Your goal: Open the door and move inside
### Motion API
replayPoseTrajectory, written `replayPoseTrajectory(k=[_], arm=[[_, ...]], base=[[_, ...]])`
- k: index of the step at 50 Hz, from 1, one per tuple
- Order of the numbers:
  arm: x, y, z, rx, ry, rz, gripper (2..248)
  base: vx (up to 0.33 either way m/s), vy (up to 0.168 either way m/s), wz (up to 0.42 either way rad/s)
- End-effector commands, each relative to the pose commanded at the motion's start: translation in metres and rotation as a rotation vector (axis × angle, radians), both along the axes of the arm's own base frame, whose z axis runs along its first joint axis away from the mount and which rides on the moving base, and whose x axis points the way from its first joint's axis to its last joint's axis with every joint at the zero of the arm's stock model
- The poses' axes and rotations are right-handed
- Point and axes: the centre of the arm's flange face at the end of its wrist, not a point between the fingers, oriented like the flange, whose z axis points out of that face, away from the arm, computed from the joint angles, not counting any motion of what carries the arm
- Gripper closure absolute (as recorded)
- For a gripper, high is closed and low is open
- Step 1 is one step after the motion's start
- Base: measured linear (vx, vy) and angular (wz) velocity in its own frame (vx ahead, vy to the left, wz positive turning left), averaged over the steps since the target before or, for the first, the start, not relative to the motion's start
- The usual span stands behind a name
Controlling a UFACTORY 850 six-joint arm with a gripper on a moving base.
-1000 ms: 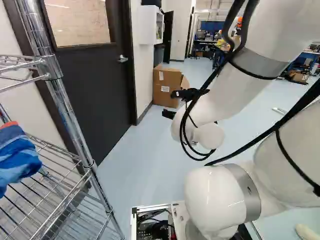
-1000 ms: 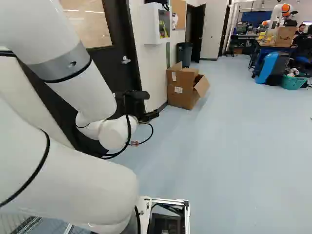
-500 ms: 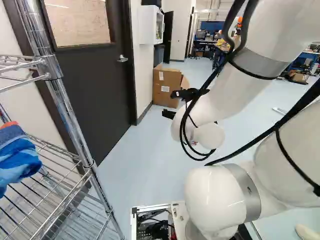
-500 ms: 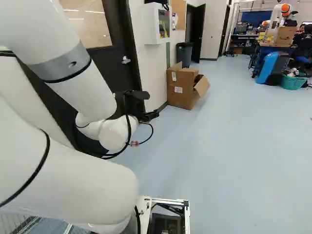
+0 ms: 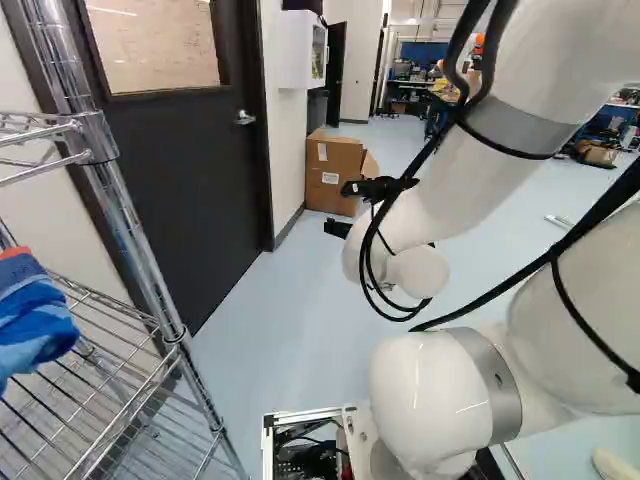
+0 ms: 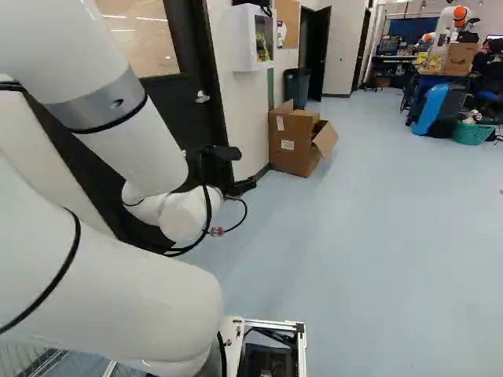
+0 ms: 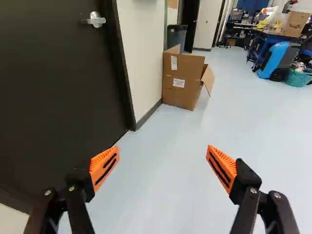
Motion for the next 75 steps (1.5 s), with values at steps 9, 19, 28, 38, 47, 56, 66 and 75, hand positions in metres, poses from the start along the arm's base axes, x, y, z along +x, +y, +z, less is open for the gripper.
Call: replayPoseTrajectory(k=[9,19,28,38,47,56,66,75], arm=[[0.0,0.0,0.0,0.0,0.0,0.0,3],[0.0,0.0,0.0,0.0,0.0,0.0,3],[0.0,0.0,0.0,0.0,0.0,0.0,3],[0.0,0.0,0.0,0.0,0.0,0.0,3],[0.0,0.0,0.0,0.0,0.0,0.0,3],[0.0,0.0,0.0,0.0,0.0,0.0,3],[0.0,0.0,0.0,0.0,0.0,0.0,3],[0.0,0.0,0.0,0.0,0.0,0.0,3]], base=[[0.098,-0.001,-0.017],[0.136,-0.028,-0.01],[0.154,-0.035,0.092],[0.16,-0.026,0.188],[0.165,-0.027,0.195],[0.171,-0.027,0.2],[0.171,-0.028,0.207],[0.175,-0.028,0.202]])
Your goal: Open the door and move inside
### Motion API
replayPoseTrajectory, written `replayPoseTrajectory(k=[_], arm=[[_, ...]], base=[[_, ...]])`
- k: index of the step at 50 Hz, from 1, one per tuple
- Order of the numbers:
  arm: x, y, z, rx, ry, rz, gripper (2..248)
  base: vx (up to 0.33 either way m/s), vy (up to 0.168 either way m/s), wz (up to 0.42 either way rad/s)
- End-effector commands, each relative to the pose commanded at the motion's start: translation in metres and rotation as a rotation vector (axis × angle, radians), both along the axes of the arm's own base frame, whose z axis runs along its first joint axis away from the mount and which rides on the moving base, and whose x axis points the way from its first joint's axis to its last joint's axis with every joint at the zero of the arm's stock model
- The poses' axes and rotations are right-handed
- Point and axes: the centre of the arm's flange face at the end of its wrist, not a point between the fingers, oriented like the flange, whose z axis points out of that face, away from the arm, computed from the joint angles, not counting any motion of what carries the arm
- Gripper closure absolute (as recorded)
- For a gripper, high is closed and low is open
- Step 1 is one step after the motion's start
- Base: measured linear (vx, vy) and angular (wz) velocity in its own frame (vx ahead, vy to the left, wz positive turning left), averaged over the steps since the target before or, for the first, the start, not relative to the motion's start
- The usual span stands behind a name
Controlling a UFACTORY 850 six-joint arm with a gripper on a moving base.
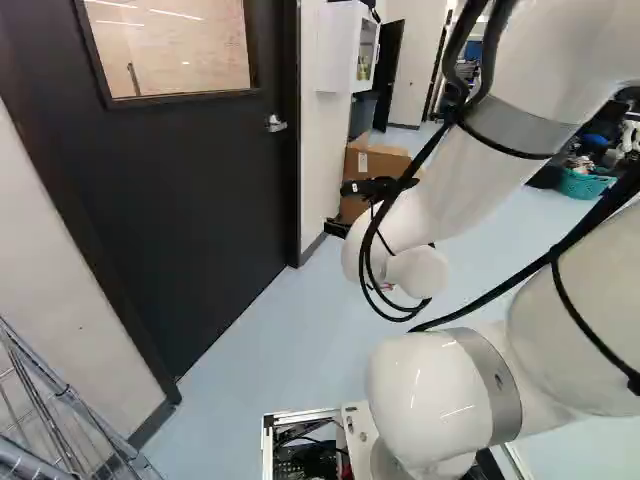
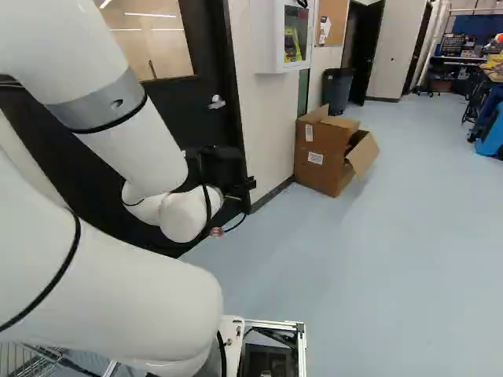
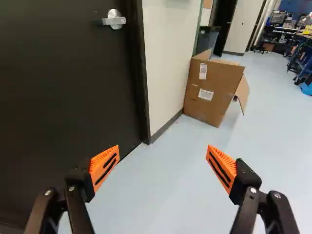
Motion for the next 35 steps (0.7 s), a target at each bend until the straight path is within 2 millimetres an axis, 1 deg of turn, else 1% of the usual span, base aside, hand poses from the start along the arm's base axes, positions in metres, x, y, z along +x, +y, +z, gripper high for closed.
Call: replayPoseTrajectory(k=[18,35], arm=[[0.0,0.0,0.0,0.0,0.0,0.0,3],[0.0,0.0,0.0,0.0,0.0,0.0,3]], base=[[0.177,-0.024,0.217],[0.186,-0.002,0.316]])
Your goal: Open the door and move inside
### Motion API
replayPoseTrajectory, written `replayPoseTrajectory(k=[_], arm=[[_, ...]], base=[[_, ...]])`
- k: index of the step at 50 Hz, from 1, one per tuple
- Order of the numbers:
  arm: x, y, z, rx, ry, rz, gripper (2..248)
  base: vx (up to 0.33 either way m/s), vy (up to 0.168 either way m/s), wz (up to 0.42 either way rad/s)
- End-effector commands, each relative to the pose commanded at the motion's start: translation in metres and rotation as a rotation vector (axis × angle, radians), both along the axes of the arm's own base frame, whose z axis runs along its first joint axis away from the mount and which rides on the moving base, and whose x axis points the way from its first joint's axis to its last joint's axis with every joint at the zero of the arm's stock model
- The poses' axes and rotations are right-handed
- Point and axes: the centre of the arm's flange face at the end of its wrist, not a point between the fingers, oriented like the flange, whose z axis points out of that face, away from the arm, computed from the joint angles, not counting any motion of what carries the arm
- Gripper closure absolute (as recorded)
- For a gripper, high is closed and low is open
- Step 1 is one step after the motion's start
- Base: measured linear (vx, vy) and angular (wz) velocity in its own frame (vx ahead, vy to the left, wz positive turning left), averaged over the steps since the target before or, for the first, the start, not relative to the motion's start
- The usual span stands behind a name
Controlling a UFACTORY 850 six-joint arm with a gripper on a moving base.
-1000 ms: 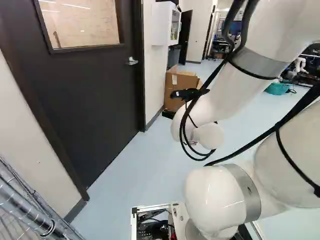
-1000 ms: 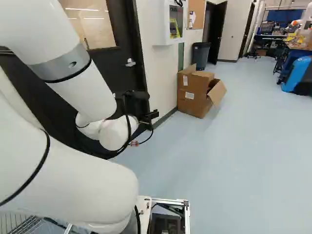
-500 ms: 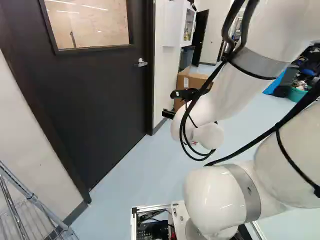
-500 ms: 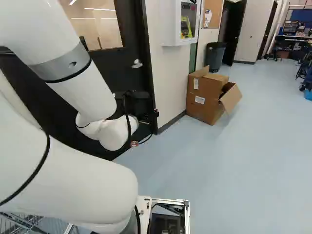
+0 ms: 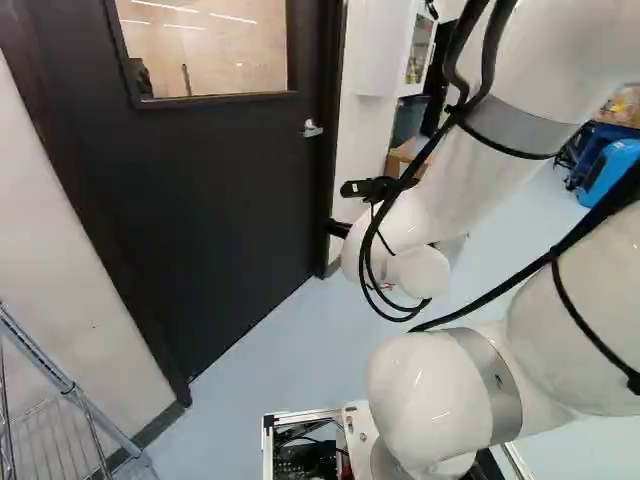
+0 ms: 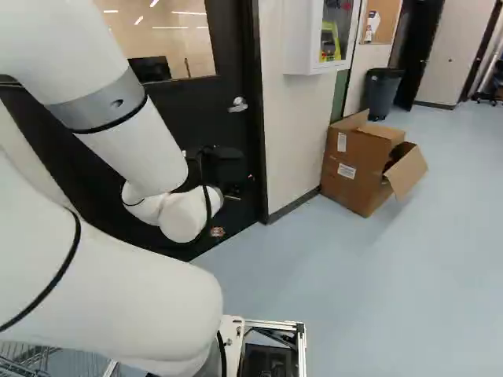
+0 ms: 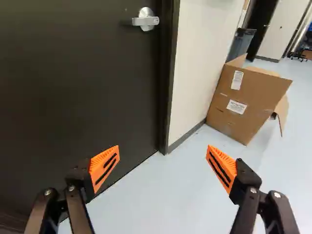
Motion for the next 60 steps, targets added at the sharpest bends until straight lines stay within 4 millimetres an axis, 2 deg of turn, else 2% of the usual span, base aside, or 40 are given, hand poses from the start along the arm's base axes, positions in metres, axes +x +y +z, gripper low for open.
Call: replayPoseTrajectory(k=[44,60], arm=[[0.0,0.0,0.0,0.0,0.0,0.0,3],[0.0,0.0,0.0,0.0,0.0,0.0,3]], base=[[0.187,-0.051,0.335],[0.181,-0.087,0.203]])
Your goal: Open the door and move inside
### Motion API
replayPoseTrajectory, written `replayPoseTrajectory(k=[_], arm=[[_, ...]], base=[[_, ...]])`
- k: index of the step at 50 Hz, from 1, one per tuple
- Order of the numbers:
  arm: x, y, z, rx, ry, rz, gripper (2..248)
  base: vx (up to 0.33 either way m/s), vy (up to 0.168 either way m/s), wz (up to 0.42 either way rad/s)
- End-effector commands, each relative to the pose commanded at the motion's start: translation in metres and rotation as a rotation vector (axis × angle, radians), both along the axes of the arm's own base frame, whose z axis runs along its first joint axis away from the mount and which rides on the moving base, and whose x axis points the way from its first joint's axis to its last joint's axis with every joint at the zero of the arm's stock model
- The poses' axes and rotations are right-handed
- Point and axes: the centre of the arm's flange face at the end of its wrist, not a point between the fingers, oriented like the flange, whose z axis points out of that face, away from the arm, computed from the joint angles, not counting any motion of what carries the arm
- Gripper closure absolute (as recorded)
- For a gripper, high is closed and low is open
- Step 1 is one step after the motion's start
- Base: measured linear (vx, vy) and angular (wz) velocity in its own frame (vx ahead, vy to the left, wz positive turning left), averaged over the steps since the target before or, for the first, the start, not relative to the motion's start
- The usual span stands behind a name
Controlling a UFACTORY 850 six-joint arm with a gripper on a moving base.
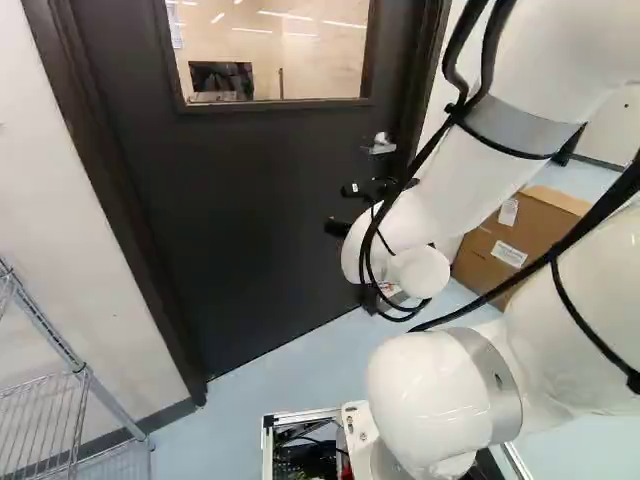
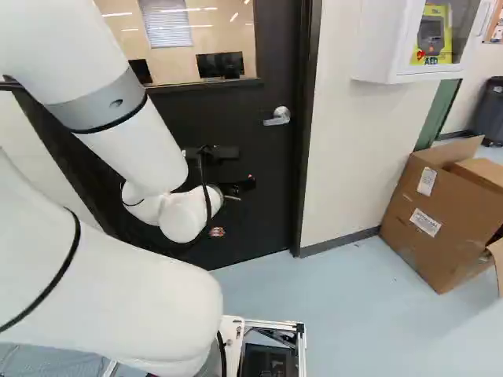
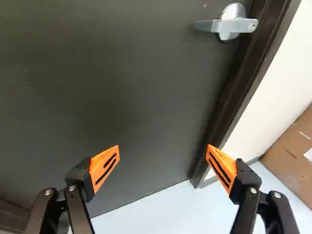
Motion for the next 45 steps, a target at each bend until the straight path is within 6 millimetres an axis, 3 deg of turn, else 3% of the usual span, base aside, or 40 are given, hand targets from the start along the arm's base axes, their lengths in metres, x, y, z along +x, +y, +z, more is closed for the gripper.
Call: replayPoseTrajectory(k=[23,45], arm=[[0.0,0.0,0.0,0.0,0.0,0.0,3],[0.0011,0.0,0.0002,0.0,0.001,0.0,3]], base=[[0.147,-0.116,0.006],[0.015,-0.007,0.002]])
